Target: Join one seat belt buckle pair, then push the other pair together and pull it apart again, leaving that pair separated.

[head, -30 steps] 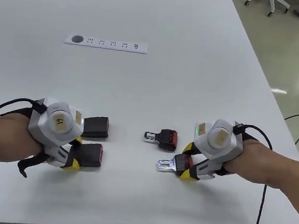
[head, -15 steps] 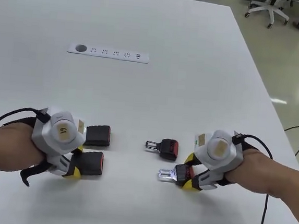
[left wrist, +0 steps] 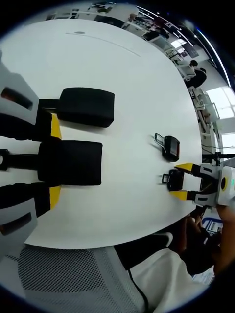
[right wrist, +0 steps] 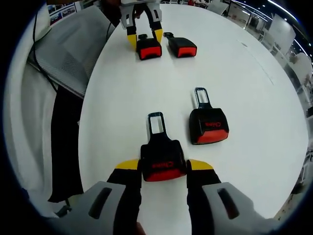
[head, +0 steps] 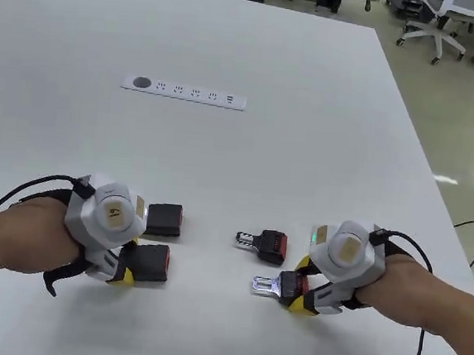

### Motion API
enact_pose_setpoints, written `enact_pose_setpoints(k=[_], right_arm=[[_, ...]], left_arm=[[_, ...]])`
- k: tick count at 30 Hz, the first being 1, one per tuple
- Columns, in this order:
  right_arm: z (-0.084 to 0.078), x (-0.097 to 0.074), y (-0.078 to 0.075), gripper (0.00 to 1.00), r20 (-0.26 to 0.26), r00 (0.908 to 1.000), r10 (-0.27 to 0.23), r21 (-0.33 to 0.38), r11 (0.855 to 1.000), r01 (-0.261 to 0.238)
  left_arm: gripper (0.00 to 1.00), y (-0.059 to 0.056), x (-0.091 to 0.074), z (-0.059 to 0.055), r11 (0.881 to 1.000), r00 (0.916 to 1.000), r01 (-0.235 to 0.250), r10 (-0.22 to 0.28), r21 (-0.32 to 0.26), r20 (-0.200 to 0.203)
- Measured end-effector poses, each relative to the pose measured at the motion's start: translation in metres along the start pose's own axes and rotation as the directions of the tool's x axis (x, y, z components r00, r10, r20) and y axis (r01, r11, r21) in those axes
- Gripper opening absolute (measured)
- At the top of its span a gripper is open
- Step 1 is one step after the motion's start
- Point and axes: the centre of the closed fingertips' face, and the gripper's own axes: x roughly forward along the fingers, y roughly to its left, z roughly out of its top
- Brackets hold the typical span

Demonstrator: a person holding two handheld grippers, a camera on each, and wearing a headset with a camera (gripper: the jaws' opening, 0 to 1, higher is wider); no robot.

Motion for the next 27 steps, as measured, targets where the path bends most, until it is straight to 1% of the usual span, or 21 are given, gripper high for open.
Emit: enact_pose_setpoints(k=[5, 6, 9, 10, 11, 12, 15, 21, 23, 24, 27], right_arm=[[0.013, 0.006, 0.002, 0.34, 0.024, 0.9997, -0.001, 0.006, 1.000, 0.001], [0.015, 0.007, 0.003, 0.34, 0.028, 0.9996, 0.000, 0.006, 1.000, 0.000], [0.028, 0.012, 0.009, 0.34, 0.042, 0.9991, -0.001, 0.009, 1.000, 0.001], [0.030, 0.013, 0.008, 0.34, 0.045, 0.9990, -0.002, 0.011, 1.000, 0.001], [0.032, 0.015, 0.004, 0.34, 0.051, 0.9987, -0.003, 0.012, 1.000, 0.003], [0.034, 0.016, 0.004, 0.34, 0.055, 0.9985, -0.004, 0.018, 1.000, 0.003], [0.045, 0.019, 0.009, 0.34, 0.074, 0.9972, 0.000, 0.026, 1.000, -0.002], [0.062, 0.028, 0.009, 0.34, 0.104, 0.9946, 0.000, 0.034, 0.999, -0.004], [0.069, 0.031, 0.011, 0.34, 0.117, 0.9931, 0.002, 0.036, 0.999, -0.006], [0.075, 0.033, 0.012, 0.34, 0.129, 0.9917, 0.006, 0.042, 0.999, -0.011], [0.085, 0.038, 0.017, 0.34, 0.135, 0.9908, 0.010, 0.029, 0.999, -0.014]], left_arm=[[0.33, 0.000, 0.002, -0.002, 1.000, 1.0000, 0.008, -0.008, 0.010, 0.005], [0.33, -0.002, 0.001, 0.000, 1.000, 0.9999, 0.009, -0.009, 0.015, 0.009], [0.33, -0.003, 0.001, 0.001, 1.000, 0.9999, 0.013, -0.013, 0.024, 0.010], [0.33, -0.002, 0.001, 0.001, 1.000, 0.9999, 0.014, -0.014, 0.024, 0.009], [0.33, -0.002, 0.001, 0.001, 0.999, 0.9998, 0.017, -0.017, 0.029, 0.007], [0.33, -0.002, 0.001, 0.001, 0.999, 0.9998, 0.018, -0.018, 0.034, 0.006], [0.33, -0.001, 0.003, 0.000, 0.999, 0.9997, 0.024, -0.024, 0.048, 0.001], [0.33, 0.000, 0.003, 0.000, 0.998, 0.9996, 0.029, -0.029, 0.060, -0.006], [0.33, 0.000, 0.003, 0.000, 0.998, 0.9996, 0.029, -0.029, 0.061, -0.007], [0.33, -0.001, 0.002, 0.001, 0.998, 0.9995, 0.030, -0.030, 0.062, -0.008], [0.33, -0.002, 0.002, 0.002, 0.997, 0.9995, 0.031, -0.030, 0.066, -0.010]])
